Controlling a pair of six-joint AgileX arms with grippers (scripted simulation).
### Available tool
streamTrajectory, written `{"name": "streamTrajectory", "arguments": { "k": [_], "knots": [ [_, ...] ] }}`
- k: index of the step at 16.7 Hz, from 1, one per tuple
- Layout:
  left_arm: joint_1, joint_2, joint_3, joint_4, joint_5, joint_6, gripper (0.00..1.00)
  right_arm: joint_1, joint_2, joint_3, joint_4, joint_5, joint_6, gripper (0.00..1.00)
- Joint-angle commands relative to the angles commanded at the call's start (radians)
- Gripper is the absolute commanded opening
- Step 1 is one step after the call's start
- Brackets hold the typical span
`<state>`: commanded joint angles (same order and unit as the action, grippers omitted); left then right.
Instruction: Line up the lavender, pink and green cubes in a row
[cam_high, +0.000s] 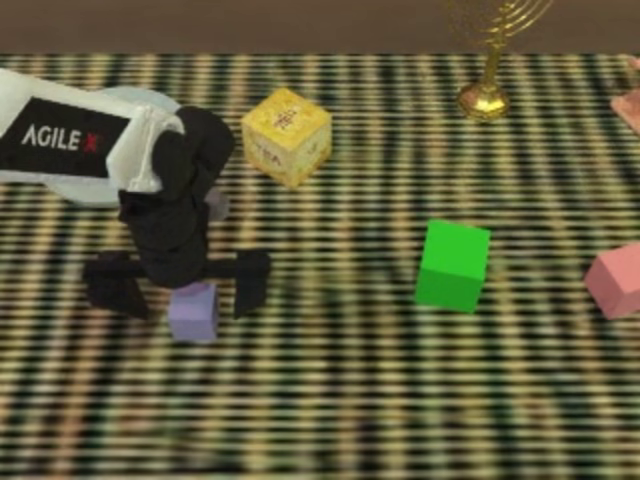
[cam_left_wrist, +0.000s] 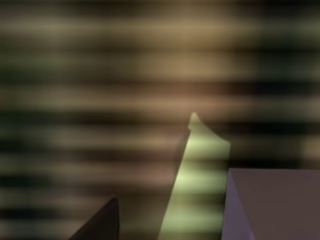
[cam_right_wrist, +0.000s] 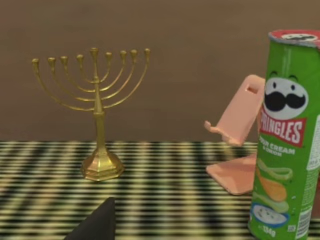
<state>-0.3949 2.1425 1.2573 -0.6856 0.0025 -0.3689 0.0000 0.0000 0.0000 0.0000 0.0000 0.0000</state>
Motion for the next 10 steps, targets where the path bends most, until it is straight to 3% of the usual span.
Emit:
{"name": "streamTrajectory", "arguments": {
  "k": [10],
  "knots": [
    [0.000,0.000,0.000,0.000,0.000,0.000,0.17,0.000,0.000,0.000,0.000,0.000,0.000,1.00]
  ]
}}
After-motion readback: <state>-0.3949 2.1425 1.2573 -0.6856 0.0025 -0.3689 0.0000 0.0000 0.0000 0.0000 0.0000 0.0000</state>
